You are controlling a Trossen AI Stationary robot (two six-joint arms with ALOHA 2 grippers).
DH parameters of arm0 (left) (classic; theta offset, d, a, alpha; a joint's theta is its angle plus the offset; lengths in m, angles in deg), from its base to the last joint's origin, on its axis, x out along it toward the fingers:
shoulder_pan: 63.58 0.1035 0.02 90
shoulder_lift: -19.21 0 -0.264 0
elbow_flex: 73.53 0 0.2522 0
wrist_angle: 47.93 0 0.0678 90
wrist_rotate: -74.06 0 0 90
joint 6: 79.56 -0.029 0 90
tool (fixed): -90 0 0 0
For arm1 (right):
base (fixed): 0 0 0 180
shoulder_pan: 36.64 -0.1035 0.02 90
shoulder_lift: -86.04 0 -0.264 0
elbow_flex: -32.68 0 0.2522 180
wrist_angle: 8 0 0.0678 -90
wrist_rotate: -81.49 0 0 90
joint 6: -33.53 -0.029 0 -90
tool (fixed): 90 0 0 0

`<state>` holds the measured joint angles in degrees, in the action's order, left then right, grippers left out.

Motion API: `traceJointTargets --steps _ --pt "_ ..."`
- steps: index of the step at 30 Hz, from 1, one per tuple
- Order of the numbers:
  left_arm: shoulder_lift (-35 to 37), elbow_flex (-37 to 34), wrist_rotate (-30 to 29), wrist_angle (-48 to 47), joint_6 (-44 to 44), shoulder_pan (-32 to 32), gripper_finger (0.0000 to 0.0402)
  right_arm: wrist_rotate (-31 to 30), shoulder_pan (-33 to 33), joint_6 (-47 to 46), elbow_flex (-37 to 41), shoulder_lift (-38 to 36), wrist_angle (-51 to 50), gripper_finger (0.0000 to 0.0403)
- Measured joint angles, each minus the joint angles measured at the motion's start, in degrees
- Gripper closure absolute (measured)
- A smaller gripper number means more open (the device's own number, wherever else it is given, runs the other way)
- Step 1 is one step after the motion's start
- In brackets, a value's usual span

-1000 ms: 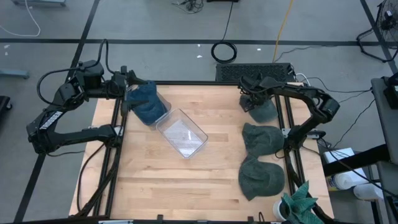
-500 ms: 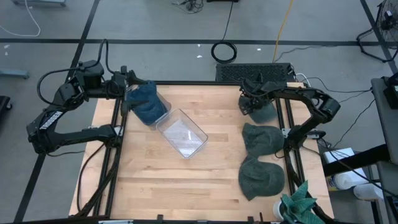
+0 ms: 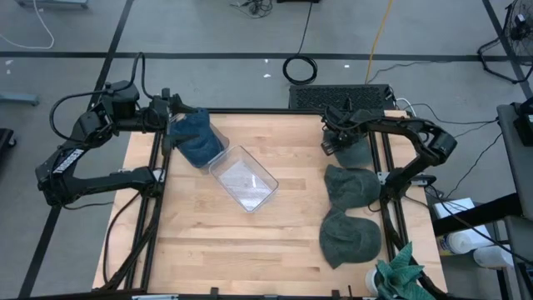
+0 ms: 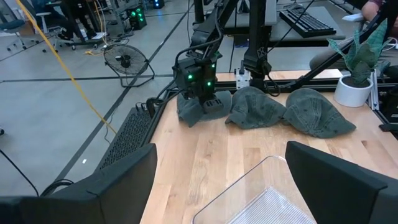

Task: Pick & Place hat
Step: Put the top black cap into the bottom transparent bin

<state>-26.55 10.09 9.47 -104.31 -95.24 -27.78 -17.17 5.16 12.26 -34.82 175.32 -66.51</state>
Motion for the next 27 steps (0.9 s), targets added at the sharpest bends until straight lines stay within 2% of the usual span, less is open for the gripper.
traceJointTargets --steps 7,12,18,22,27 --pt "0.00 0.00 0.00 0.01 0.02 0.01 0.0036 0.07 -0.02 2.76 0.00 -0.30 -0.41 0.0392" --pt "0.01 0.00 0.00 0.00 0.11 -0.01 0.0042 -0.13 -0.24 3.51 0.02 -3.99 -0.68 0.0396" --pt "0.01 0.00 0.00 -0.02 0.11 -0.01 0.0044 -0.61 -0.31 3.95 0.02 -14.30 -0.63 0.0401" --pt "0.00 0.00 -0.01 -0.02 0.11 0.00 0.0039 -5.74 -2.16 4.16 0.00 -23.18 -0.60 0.0402" --pt "0.00 0.00 -0.02 0.27 -0.37 0.01 0.0037 -14.54 -9.43 5.36 1.77 -33.43 3.07 0.0402"
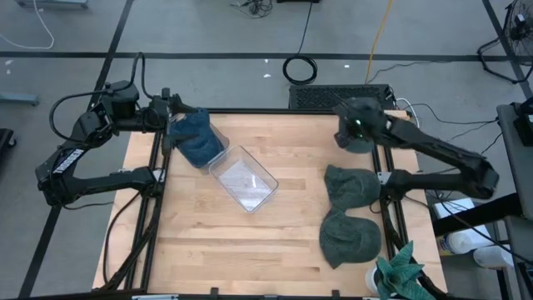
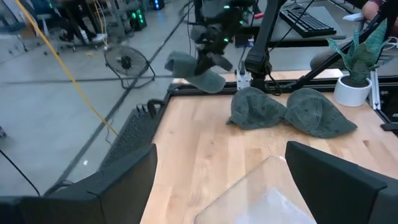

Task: Pick & Place hat
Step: Put the top black cap into the bottom transparent bin

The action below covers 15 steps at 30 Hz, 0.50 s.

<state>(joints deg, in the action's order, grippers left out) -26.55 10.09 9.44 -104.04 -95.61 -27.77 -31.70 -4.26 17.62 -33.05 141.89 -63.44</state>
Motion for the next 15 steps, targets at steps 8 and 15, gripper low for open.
traceJointTargets --steps 8,15 --pt "0.00 0.00 0.01 6.07 -1.34 -0.02 0.0040 -7.08 -15.81 8.76 15.41 -11.77 22.19 0.0402" --pt "-0.35 0.00 0.11 14.13 12.14 0.00 0.0037 -14.98 -30.15 20.02 25.45 -10.03 49.86 0.0403"
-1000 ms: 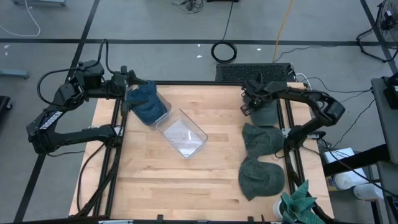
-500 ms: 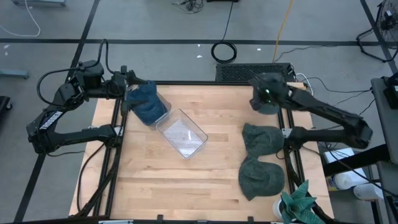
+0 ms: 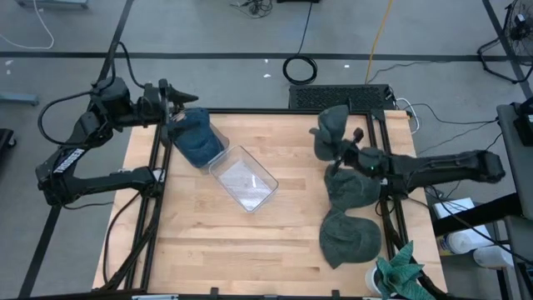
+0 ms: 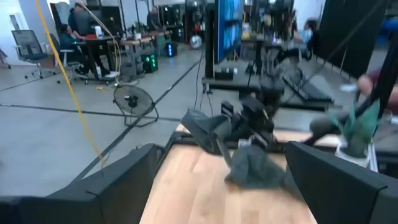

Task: Pick & Place hat
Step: Put the top black cap into the bottom transparent bin

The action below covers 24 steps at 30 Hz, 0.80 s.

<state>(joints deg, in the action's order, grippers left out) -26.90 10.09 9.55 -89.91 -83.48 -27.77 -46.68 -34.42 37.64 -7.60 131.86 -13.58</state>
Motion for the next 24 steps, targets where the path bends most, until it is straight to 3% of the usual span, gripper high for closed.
traceJointTargets --steps 8,11,18,24 --pt "-2.64 0.00 -0.23 2.56 7.46 -0.02 0.0041 -12.74 -12.98 16.78 0.97 10.06 23.54 0.0403" --pt "-4.40 0.00 -2.89 2.08 12.12 -0.02 0.0036 -16.99 -15.93 24.31 0.50 13.12 30.84 0.0403" --pt "-10.47 0.00 -2.75 1.35 27.05 -0.29 0.0036 -19.08 -18.84 29.60 -1.97 17.42 34.52 0.0403" --pt "-19.53 0.00 0.01 2.95 35.85 -6.45 0.0035 -19.09 -18.48 30.73 -4.29 21.63 34.52 0.0403"
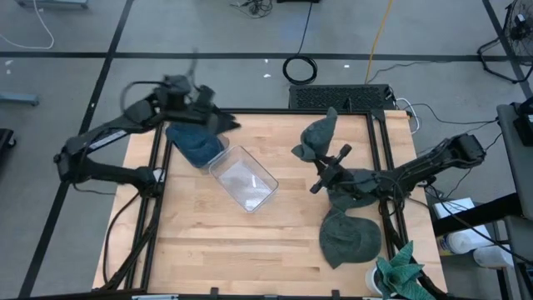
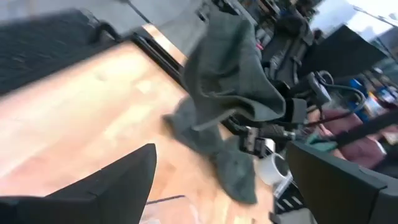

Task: Pick & Place hat
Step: Put the top black cap into the bottom transparent bin

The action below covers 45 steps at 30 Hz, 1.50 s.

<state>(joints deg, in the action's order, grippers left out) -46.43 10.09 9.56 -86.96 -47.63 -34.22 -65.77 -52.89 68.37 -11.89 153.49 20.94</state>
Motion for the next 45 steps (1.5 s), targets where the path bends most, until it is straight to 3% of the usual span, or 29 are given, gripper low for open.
traceJointTargets --steps 11,21,28,45 --pt "-12.43 0.00 0.02 23.98 3.31 -10.02 0.0048 0.17 0.11 1.52 -5.12 7.03 -0.01 0.0403" --pt "-19.55 0.05 0.03 31.04 10.60 -11.87 0.0048 0.41 0.14 2.86 -7.84 10.72 -0.04 0.0403" --pt "-22.50 4.13 5.93 29.54 11.84 -11.37 0.0057 4.99 0.18 2.34 -10.12 13.08 -0.05 0.0403" --pt "-22.89 5.07 5.95 23.55 7.16 -12.14 0.0055 4.96 0.88 3.42 -15.89 19.60 -0.30 0.0403"
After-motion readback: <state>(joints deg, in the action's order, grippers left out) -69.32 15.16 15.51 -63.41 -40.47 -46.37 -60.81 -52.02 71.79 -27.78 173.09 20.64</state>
